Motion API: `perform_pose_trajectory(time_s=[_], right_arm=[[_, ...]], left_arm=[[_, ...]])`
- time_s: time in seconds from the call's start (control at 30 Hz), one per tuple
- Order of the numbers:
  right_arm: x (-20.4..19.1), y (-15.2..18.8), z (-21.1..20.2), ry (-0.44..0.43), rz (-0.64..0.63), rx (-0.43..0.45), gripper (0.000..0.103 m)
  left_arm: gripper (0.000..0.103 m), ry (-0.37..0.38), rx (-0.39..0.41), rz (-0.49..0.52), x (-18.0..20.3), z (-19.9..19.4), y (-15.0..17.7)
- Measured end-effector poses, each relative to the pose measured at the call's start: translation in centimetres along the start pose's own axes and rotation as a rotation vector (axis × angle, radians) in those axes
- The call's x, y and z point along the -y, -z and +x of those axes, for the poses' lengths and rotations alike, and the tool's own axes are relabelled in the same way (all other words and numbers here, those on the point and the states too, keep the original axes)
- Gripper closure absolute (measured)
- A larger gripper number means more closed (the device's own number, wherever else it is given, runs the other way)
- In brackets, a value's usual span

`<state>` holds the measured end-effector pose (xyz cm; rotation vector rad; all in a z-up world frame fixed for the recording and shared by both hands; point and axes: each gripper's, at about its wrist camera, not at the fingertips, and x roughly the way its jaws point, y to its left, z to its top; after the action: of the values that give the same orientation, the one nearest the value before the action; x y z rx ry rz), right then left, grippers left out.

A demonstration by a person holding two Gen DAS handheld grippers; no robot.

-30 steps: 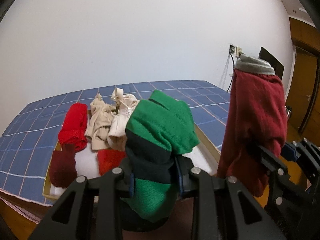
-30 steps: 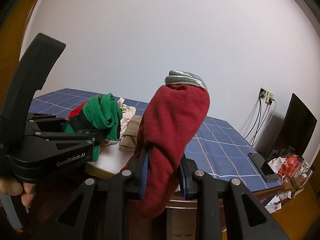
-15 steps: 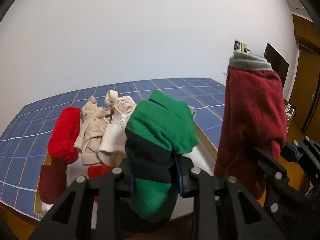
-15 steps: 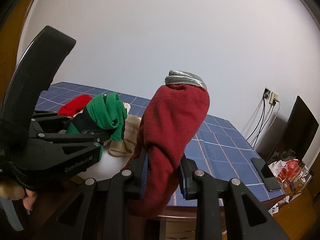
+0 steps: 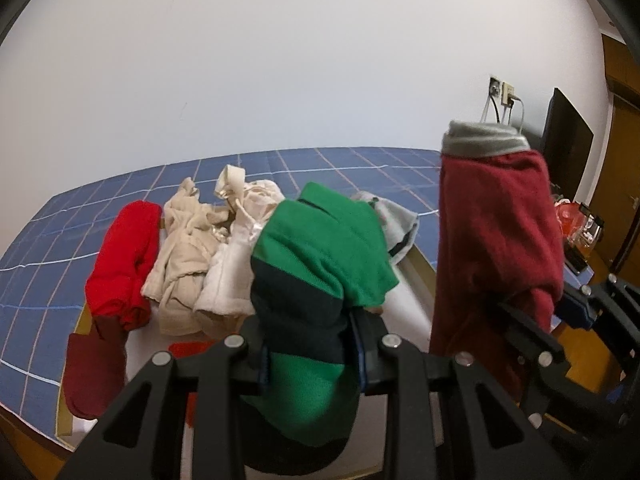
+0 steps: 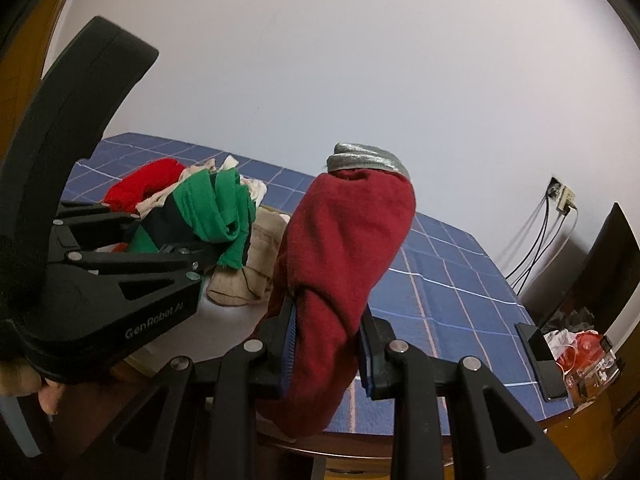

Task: Take underwear out of drawer
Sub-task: 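Lower both garments into the tray beside the other rolls and open both tools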

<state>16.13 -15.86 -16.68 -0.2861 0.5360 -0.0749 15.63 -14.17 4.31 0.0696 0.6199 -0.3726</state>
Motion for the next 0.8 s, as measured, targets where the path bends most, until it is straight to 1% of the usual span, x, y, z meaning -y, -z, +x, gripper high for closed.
perform_pose_trajectory(time_s=[0.33,0.53,0.8], right_arm=[[-0.1,0.0,1.4,0.001,-0.052,-0.049,0.075],[-0.1,0.2,2.3,-0.002,-0.052,-0.071,0.075],[-0.1,0.2,3.7,-0.024,-0.035,-0.092,0.075]], left_arm=[[0.075,-0.007,-0.017,-0.008,-0.3,1.7,-0.2],[0.074,-0.012,-0.022,-0.009,0.0,2.3,-0.2],[0.074,-0.05,-0.028,-0.006,0.5,3.6,-0.4]])
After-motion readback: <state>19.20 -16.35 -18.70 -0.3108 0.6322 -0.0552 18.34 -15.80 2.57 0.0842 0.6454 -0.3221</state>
